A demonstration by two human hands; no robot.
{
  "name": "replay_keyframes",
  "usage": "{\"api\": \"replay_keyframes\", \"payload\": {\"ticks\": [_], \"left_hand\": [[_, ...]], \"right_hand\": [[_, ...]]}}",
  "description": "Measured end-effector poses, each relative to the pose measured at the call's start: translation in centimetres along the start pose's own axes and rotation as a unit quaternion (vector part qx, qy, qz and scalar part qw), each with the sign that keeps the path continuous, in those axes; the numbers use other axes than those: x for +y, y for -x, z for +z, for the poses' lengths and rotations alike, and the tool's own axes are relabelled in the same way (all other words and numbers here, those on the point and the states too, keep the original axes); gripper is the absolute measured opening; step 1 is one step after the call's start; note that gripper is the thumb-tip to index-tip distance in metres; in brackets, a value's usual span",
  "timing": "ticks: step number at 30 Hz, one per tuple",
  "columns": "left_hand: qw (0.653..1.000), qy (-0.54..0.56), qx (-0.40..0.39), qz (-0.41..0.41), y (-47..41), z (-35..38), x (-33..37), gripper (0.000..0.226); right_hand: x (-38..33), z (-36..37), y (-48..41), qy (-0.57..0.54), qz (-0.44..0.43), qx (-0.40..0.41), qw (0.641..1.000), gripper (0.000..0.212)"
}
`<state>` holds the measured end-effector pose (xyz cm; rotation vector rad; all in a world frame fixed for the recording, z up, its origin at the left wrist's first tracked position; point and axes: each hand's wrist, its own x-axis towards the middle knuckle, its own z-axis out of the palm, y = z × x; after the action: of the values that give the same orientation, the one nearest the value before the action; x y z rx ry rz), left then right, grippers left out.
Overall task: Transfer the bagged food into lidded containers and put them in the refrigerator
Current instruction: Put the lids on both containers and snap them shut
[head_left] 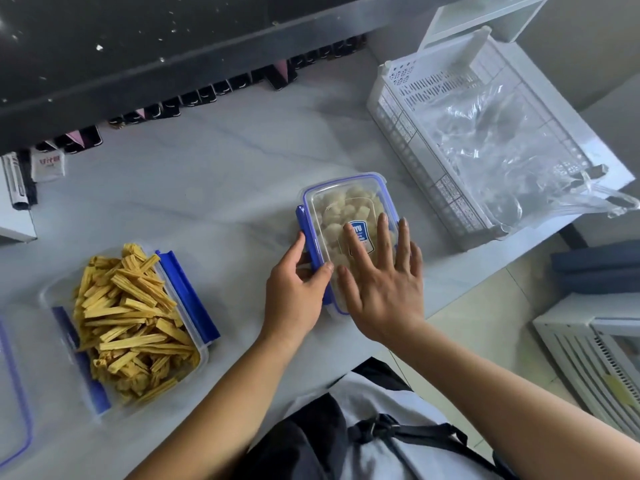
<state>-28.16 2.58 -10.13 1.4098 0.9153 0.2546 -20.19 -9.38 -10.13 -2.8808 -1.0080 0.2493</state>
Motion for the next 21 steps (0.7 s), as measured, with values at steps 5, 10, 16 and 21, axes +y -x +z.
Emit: {"api": "replay_keyframes", "payload": {"ticks": [5,10,16,21], "left_hand": [[0.999,-0.045,-0.001,0.031,-0.1,0.4,0.5,0.066],[0.999,-0.039,-0.008,0.012,-0.3,0.3,0.6,0.071],[1.000,-0.010,-0.014,0.006,0.0,0.2,0.9,0.066],[1.000,0.007,-0.024,-0.007,-0.2,0.1,0.9,0.066]], "right_hand": [[0.1,-0.4,-0.3,-0.022,0.004,-0.028,0.999,0.063],[3.3,-1.1,-1.3,-0.242,0.007,-0.010,0.970,0.059],[6.3,-3.3,-2.7,-0.646,0.248,-0.080,0.718,0.074],[8.9,-5.7,-4.4,-0.552,0.277,-0.195,0.762,0.078]]}}
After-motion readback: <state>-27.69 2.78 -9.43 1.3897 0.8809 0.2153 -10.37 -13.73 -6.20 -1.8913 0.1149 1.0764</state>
